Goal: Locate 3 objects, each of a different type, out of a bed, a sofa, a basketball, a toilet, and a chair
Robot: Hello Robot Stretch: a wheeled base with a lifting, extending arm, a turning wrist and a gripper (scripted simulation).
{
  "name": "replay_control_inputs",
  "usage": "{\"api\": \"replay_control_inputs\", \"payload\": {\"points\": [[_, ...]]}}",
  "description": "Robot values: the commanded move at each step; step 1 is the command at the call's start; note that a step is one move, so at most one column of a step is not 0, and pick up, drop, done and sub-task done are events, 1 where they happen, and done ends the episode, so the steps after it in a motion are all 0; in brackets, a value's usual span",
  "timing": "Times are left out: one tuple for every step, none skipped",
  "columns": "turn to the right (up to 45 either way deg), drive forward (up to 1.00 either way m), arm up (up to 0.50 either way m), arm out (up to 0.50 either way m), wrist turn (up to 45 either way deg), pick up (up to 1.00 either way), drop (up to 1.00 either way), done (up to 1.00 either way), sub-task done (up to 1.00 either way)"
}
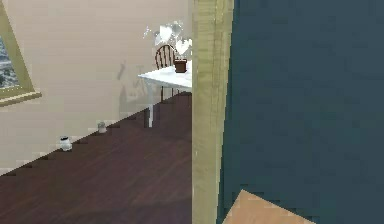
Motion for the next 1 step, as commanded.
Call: {"api": "replay_control_inputs", "payload": {"points": [[0.0, 0.20, 0.00, 0.00, 0.0, 0.00, 0.00, 0.00, 0.00]]}}
